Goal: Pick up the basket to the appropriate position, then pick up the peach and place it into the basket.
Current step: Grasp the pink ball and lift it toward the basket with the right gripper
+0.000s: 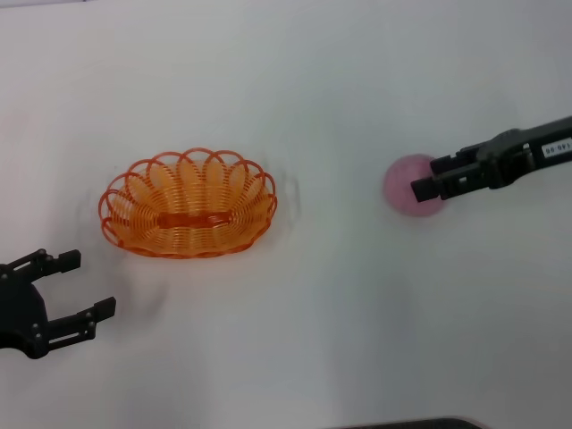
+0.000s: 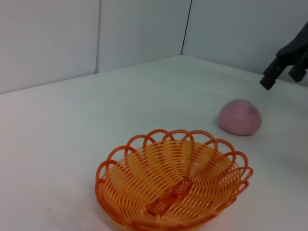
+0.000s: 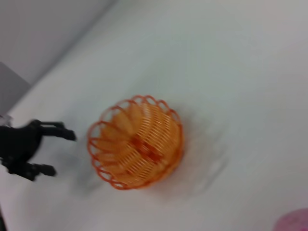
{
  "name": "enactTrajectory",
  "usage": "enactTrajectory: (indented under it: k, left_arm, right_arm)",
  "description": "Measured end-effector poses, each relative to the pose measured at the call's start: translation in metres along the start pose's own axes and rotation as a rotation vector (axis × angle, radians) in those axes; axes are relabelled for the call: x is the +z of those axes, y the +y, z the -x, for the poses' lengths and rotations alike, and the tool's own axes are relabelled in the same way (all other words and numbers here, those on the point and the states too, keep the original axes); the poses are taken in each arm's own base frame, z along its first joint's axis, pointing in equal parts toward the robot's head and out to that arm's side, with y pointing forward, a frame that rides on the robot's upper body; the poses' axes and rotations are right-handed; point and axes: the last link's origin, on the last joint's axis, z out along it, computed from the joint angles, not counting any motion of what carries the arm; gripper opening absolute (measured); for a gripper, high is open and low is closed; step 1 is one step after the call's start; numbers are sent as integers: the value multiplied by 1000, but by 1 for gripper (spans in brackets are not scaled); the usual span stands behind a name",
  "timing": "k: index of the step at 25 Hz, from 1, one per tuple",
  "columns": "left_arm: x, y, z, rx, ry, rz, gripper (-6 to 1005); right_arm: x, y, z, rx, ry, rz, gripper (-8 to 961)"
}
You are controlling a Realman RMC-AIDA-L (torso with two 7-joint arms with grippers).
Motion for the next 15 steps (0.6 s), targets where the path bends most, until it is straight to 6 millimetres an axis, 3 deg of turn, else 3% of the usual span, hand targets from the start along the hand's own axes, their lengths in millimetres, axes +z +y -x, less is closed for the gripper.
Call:
enactTrajectory:
  k: [15]
  left_arm:
    - [-1,0,0,-3,-2,0,827]
  right_arm:
    - [6,7,47,-115,324,-255,824]
